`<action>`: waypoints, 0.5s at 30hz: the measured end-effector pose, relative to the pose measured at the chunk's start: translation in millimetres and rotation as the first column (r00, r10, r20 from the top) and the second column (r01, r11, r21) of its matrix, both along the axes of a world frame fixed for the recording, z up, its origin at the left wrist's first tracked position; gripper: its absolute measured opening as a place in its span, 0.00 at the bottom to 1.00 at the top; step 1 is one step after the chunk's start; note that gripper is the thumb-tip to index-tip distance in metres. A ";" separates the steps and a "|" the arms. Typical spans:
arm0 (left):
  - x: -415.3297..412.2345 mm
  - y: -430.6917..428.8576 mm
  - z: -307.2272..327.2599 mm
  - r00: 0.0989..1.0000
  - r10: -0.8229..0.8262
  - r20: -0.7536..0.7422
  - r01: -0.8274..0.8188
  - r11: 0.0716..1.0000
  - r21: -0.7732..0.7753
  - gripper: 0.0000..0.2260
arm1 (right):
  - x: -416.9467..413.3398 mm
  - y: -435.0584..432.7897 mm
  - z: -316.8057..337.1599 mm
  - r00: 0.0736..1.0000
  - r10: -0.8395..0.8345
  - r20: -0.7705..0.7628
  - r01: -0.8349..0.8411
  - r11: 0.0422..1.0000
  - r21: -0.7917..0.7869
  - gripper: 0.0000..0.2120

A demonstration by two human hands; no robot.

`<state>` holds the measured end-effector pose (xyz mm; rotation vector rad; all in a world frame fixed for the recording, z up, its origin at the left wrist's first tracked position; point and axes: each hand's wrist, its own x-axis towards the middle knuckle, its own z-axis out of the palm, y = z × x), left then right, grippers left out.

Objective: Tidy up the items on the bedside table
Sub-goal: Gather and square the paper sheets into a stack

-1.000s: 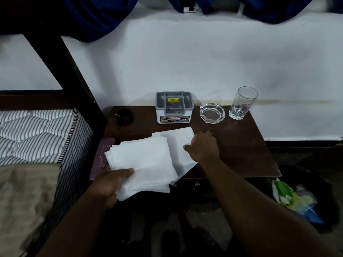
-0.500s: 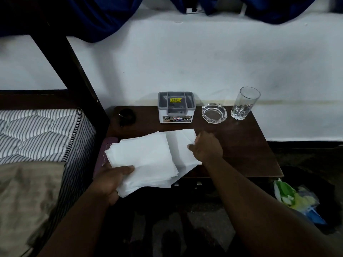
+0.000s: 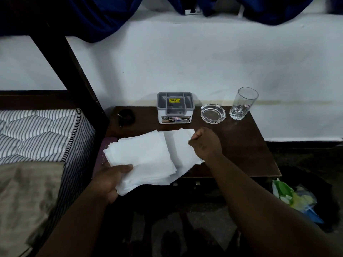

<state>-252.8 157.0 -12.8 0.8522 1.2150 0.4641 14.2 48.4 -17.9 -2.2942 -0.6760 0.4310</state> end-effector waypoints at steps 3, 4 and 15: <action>-2.5 2.9 -2.8 1.000 0.002 0.012 -0.001 1.000 -0.011 0.21 | -1.8 -0.4 2.0 0.947 -0.100 -0.304 0.154 0.975 0.160 0.09; -3.1 3.5 -4.0 1.000 0.002 0.020 -0.002 1.000 -0.014 0.21 | -2.7 -0.7 1.5 0.908 -0.128 -0.399 0.220 0.956 0.194 0.10; -2.6 6.0 -8.2 1.000 0.004 0.005 -0.005 1.000 0.018 0.20 | -7.2 -2.6 6.5 0.438 -0.094 -0.894 0.618 0.754 0.223 0.08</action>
